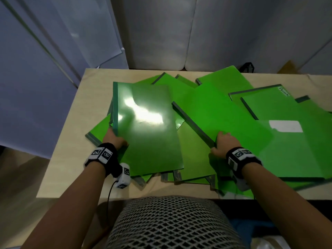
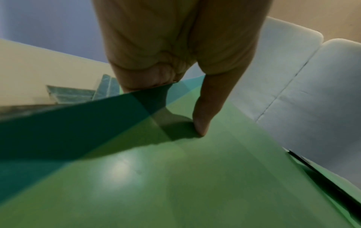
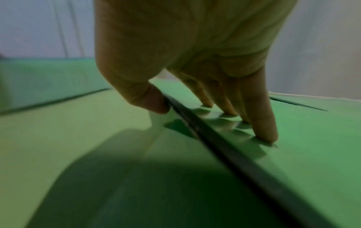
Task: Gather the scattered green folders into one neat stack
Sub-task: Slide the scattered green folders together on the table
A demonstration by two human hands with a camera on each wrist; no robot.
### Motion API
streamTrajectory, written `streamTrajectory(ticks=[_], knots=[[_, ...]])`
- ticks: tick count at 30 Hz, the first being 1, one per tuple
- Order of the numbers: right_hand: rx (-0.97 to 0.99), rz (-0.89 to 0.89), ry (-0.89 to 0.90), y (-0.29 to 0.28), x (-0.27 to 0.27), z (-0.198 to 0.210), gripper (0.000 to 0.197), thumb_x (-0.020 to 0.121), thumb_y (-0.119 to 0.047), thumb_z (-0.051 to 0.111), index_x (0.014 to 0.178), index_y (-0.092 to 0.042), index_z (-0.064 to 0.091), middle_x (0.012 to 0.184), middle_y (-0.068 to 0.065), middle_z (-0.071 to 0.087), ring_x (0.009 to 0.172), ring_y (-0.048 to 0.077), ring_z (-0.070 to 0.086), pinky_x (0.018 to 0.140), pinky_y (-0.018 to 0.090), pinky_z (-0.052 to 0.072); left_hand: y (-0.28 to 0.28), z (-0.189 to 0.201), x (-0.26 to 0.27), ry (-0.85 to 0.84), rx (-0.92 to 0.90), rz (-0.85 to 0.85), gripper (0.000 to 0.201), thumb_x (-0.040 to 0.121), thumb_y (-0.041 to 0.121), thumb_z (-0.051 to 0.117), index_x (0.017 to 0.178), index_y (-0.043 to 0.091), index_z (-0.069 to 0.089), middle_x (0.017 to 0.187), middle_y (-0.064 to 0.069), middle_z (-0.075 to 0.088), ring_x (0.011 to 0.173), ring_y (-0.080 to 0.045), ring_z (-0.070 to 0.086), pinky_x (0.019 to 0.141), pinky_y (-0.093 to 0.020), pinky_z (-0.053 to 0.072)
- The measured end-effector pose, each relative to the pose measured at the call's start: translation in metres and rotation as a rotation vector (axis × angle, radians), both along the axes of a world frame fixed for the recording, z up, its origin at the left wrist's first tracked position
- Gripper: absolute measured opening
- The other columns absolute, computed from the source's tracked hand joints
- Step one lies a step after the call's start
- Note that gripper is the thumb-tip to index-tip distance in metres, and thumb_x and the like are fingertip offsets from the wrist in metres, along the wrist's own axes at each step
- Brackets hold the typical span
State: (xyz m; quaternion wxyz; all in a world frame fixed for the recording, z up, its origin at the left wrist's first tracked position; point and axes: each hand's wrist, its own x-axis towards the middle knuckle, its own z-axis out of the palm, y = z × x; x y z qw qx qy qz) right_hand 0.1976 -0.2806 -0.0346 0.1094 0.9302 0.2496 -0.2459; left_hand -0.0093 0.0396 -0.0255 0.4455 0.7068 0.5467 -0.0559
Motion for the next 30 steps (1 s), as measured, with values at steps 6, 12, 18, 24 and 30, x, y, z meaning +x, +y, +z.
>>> streamTrajectory(ticks=[6,12,18,24,30], knots=[[0.146,0.012,0.01,0.028,0.009,0.069,0.032,0.096,-0.036,0.047,0.079,-0.008,0.05,0.064,0.002,0.045,0.068,0.023,0.052,0.058,0.024,0.038,-0.011,0.008,0.007,-0.063,-0.001,-0.121,0.06,0.081,-0.007,0.063,0.134,0.002,0.037,0.091,-0.011,0.049,0.075,-0.026,0.05,0.06,-0.03,0.04],[0.052,0.152,0.075,0.101,-0.048,0.055,0.042,0.09,-0.046,0.058,0.099,-0.006,0.066,0.097,0.014,0.064,0.091,0.03,0.064,0.072,0.032,0.048,-0.06,0.006,0.047,-0.104,-0.166,-0.212,0.032,0.085,-0.001,0.045,0.117,0.004,0.044,0.08,-0.015,0.05,0.063,-0.024,0.049,0.055,-0.029,0.04],[0.174,-0.12,0.103,0.085,-0.02,0.039,0.051,0.093,-0.05,0.051,0.119,-0.007,0.057,0.118,0.013,0.062,0.107,0.03,0.061,0.09,0.039,0.052,-0.055,0.003,0.057,0.024,-0.139,-0.312,0.03,0.094,0.024,0.055,0.113,0.001,0.054,0.099,-0.013,0.057,0.088,-0.026,0.055,0.079,-0.036,0.049],[0.114,-0.586,0.051,-0.002,0.033,0.015,0.117,0.067,-0.063,0.074,0.151,-0.008,0.015,0.156,0.023,0.02,0.142,0.042,0.024,0.111,0.059,0.03,0.015,0.009,0.071,0.207,0.347,-0.453,0.051,0.088,0.021,0.062,0.133,0.003,0.046,0.135,-0.02,0.047,0.118,-0.036,0.052,0.097,-0.043,0.047],[0.08,-0.597,0.064,-0.018,0.011,-0.012,0.129,0.055,-0.061,0.083,0.15,-0.008,0.014,0.153,0.023,0.019,0.14,0.044,0.024,0.109,0.059,0.034,0.066,-0.003,0.093,0.434,0.428,-0.557,0.09,0.064,0.057,0.078,0.129,0.005,0.046,0.13,-0.018,0.051,0.12,-0.037,0.051,0.098,-0.052,0.045]])
